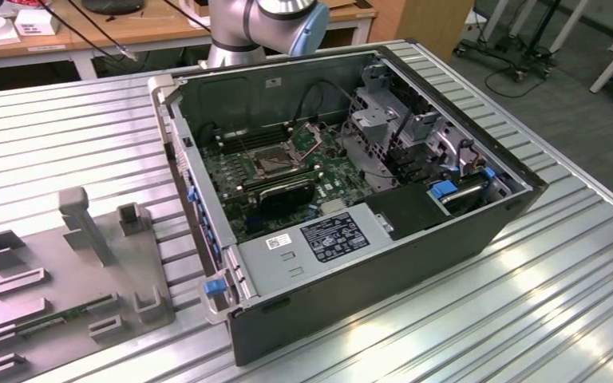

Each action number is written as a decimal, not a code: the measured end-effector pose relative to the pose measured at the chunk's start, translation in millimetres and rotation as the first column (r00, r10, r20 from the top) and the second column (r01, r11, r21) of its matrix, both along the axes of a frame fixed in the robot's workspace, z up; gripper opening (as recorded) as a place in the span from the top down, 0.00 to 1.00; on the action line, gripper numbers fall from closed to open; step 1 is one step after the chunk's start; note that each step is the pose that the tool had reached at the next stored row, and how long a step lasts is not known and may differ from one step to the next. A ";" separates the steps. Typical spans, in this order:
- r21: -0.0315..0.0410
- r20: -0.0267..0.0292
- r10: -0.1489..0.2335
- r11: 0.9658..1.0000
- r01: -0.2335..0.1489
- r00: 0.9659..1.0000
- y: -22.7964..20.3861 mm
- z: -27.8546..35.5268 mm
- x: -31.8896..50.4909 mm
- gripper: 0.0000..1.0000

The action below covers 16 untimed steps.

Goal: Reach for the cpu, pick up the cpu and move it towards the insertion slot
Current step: 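Pick up the cpu and move it towards the insertion slot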

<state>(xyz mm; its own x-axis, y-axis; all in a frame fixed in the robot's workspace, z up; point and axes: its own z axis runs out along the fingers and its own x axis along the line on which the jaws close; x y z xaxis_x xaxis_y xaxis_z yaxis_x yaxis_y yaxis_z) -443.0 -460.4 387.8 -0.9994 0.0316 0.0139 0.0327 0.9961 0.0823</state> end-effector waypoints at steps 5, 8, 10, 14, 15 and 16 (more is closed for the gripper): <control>0.000 0.000 0.000 1.000 0.000 1.000 0.0 6.6 0.2 0.46; 0.000 0.000 0.000 1.000 0.000 1.000 0.0 10.1 0.3 0.46; 0.000 0.000 0.000 1.000 0.000 1.000 0.0 12.0 0.4 0.46; 0.000 0.000 0.000 1.000 0.000 1.000 0.0 15.8 0.6 0.46; 0.000 0.000 0.000 1.000 0.000 1.000 0.0 16.1 0.6 0.46; 0.000 0.000 0.000 1.000 0.000 1.000 0.0 16.5 0.6 0.46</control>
<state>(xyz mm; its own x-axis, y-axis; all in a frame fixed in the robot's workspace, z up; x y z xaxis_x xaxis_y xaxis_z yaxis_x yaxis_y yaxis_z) -442.3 -460.4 404.3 -0.9994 0.0316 0.0139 0.0327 0.9961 0.0823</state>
